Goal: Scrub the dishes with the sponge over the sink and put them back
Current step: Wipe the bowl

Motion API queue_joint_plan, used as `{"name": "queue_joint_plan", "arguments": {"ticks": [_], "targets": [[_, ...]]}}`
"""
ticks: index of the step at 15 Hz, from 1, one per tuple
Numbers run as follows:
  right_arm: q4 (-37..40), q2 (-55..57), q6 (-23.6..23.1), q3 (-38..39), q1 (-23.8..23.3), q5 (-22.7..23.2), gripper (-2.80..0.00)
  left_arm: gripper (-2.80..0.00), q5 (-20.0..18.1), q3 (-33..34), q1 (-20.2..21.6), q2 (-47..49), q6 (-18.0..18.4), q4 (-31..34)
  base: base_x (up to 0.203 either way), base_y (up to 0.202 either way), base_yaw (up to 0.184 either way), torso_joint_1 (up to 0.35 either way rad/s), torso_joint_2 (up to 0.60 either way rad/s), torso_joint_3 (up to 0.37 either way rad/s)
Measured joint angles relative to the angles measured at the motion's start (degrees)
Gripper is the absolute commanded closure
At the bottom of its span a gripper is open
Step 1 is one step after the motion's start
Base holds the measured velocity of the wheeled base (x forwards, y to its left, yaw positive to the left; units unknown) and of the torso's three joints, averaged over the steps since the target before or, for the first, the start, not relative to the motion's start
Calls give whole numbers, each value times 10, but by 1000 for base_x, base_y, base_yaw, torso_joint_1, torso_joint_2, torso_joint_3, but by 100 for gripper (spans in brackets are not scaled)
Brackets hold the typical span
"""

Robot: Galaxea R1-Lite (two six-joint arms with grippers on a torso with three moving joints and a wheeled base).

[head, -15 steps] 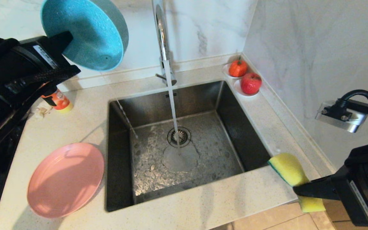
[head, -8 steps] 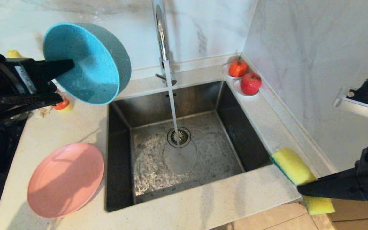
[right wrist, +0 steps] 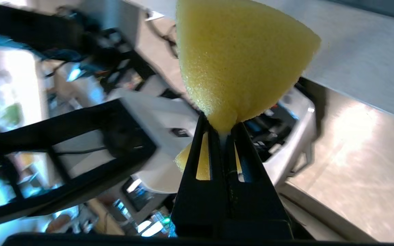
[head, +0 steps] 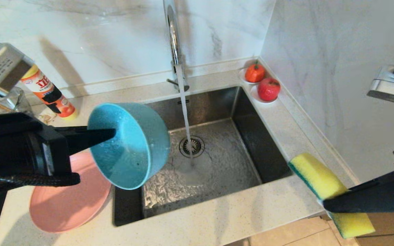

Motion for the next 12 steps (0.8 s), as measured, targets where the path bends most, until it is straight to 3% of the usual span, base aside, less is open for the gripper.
{"name": "queue_joint_plan", "arguments": {"ticks": [4, 7, 12], "targets": [[38, 33, 13, -72, 6, 15, 0, 0, 93, -31, -61, 81, -67, -65, 0, 0, 0, 0, 0, 0], [43, 67, 38, -117, 6, 29, 0, 0, 166, -83, -93, 148, -135, -78, 0, 0, 0, 0, 0, 0], [51, 114, 77, -162, 7, 118, 0, 0, 266, -126, -119, 231, -172, -117, 0, 0, 0, 0, 0, 0]]}}
